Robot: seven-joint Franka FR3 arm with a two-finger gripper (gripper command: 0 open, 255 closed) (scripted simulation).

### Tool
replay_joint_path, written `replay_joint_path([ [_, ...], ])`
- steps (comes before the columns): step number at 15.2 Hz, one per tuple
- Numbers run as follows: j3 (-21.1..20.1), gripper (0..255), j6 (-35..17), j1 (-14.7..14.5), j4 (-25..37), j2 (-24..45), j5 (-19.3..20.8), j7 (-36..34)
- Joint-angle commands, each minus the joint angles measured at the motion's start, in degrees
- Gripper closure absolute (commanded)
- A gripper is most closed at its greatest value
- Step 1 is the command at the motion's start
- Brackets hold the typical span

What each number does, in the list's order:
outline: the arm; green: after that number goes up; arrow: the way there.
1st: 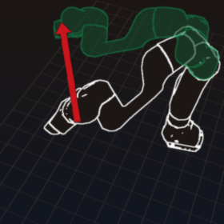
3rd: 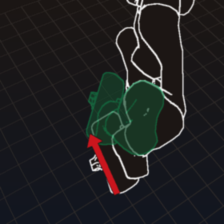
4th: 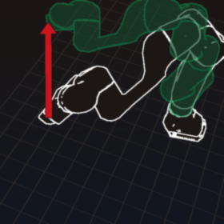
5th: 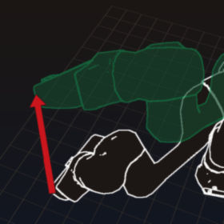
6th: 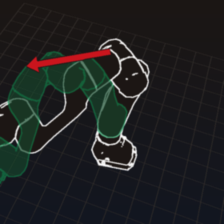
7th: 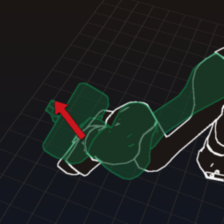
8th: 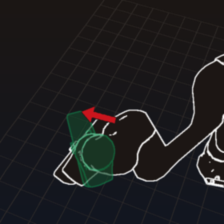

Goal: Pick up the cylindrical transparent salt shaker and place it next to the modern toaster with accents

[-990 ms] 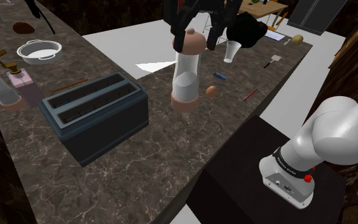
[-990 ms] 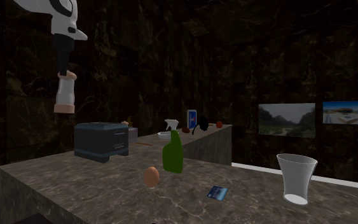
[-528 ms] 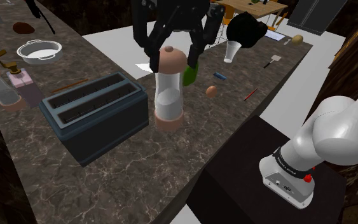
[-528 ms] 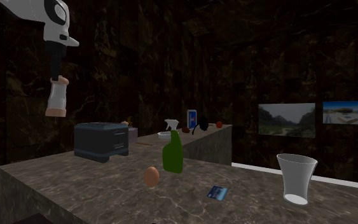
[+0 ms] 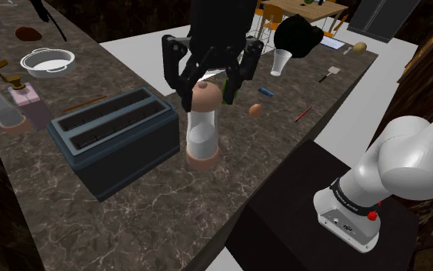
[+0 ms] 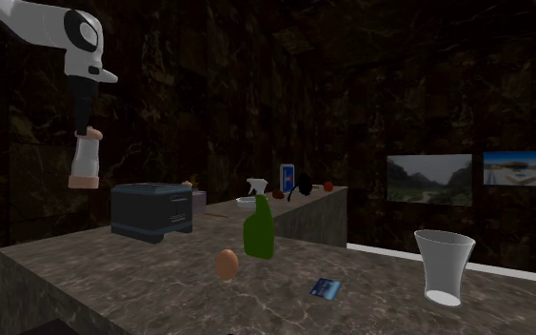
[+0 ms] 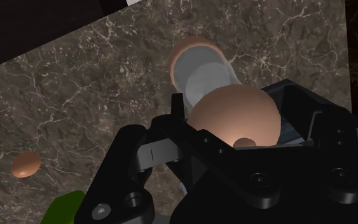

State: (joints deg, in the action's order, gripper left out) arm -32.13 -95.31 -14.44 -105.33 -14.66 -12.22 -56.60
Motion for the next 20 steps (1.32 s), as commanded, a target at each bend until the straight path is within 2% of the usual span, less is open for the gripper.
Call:
replay_joint_path([
  [1,0.0,255,-1.6,0.0,-1.8,-0.2,-0.1,0.3],
  [20,-1.4,255,-16.1,-0.7,-16.3,-0.2,-1.2,1.7],
])
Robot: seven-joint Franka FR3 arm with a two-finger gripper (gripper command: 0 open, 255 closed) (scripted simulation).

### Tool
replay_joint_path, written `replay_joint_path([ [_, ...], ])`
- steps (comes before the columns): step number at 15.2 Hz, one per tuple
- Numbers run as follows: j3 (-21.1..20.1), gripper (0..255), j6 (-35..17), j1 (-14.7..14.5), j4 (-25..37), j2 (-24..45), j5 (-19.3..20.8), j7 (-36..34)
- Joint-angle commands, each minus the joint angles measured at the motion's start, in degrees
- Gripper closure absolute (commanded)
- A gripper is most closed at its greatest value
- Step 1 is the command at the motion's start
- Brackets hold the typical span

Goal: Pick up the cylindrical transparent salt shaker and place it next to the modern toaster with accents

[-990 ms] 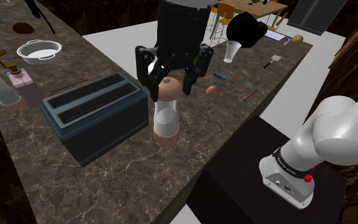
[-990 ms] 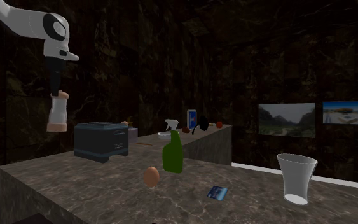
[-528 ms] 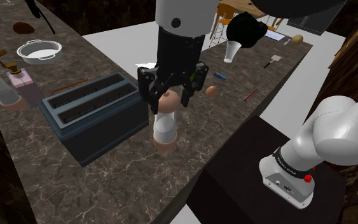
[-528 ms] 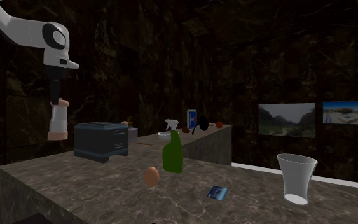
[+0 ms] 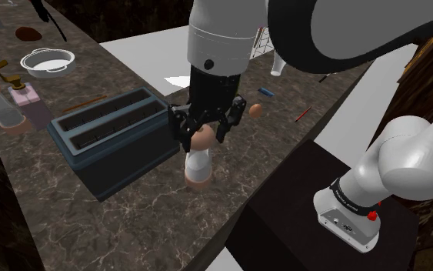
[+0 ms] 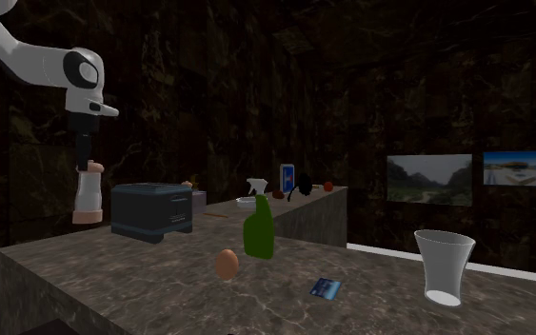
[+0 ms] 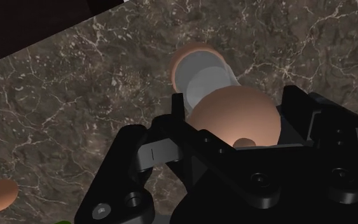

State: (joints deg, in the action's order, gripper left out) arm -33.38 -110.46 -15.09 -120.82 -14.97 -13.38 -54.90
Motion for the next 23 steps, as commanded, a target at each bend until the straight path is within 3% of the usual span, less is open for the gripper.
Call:
replay_joint_path([
  [1,-0.3,255,-1.8,-0.1,-1.5,0.3,0.0,0.0],
  [18,-2.5,255,-15.5,-0.1,-10.7,5.2,1.1,-0.6],
  [23,-2.5,255,-15.5,-0.1,-10.7,5.2,1.1,-0.6],
])
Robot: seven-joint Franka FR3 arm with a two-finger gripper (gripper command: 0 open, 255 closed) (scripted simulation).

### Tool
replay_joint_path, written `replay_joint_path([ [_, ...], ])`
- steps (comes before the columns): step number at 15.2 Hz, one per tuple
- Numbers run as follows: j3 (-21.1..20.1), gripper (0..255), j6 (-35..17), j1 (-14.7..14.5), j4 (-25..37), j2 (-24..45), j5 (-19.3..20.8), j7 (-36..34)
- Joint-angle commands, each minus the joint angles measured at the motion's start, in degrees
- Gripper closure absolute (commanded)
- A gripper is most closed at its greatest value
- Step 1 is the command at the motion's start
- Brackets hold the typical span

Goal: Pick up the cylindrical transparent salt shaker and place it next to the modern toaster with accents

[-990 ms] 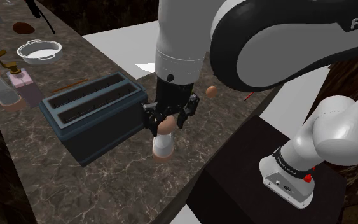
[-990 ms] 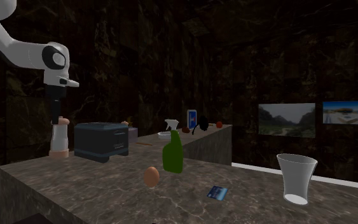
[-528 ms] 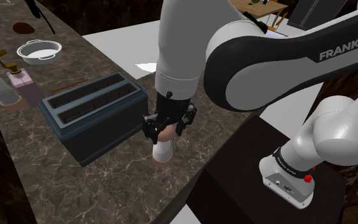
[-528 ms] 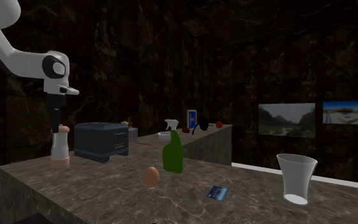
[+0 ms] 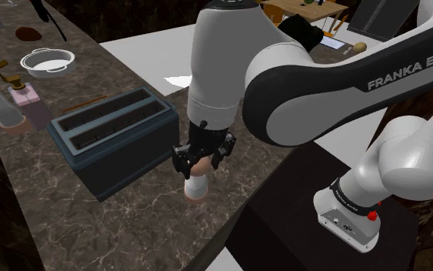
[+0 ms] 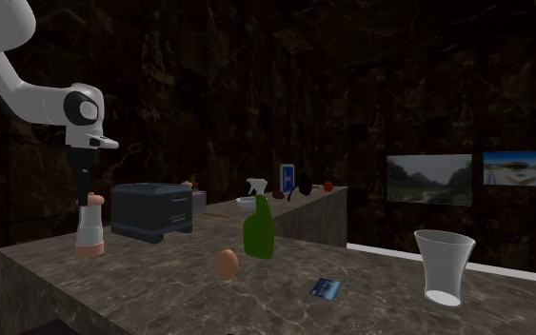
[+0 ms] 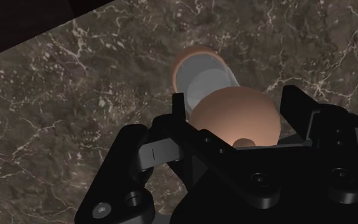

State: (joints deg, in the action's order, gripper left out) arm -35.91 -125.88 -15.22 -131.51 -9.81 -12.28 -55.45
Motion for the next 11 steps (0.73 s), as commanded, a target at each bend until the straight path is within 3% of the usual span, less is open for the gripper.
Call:
replay_joint_path([
  [1,0.0,255,0.0,0.0,0.0,0.0,0.0,0.0],
  [3,0.0,255,0.0,0.0,0.0,0.0,0.0,0.0],
  [4,0.0,0,0.0,0.0,0.0,0.0,0.0,0.0],
  [9,0.0,0,0.0,0.0,0.0,0.0,0.0,0.0],
  [11,0.9,0,4.1,0.0,2.1,-2.2,-0.8,0.7],
])
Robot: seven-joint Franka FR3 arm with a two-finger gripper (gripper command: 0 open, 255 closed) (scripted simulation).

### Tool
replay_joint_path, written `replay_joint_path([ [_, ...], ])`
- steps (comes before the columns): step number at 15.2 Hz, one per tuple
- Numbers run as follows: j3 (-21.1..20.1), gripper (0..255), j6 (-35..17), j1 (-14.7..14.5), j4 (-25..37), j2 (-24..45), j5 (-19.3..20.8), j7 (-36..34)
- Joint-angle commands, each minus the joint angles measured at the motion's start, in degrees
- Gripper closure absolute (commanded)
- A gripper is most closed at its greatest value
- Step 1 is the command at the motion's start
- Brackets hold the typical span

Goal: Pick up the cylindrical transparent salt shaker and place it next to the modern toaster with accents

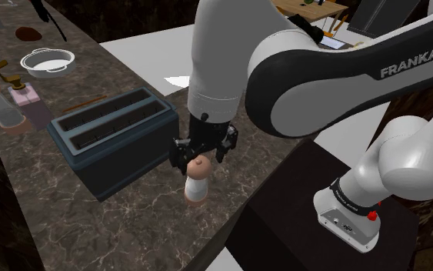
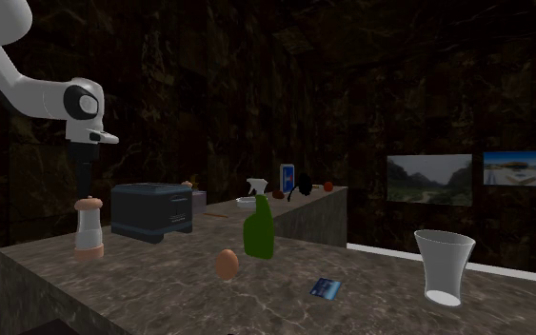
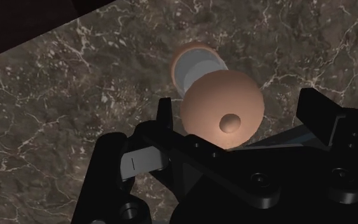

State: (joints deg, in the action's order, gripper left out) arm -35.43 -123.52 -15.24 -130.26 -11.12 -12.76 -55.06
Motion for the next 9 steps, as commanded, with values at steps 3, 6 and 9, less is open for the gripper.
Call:
replay_joint_path([
  [3,1.2,0,5.4,0.1,3.0,-2.5,-0.7,0.8],
  [6,1.2,0,5.4,0.1,3.0,-2.5,-0.7,0.8],
  [9,1.2,0,5.4,0.1,3.0,-2.5,-0.7,0.8],
])
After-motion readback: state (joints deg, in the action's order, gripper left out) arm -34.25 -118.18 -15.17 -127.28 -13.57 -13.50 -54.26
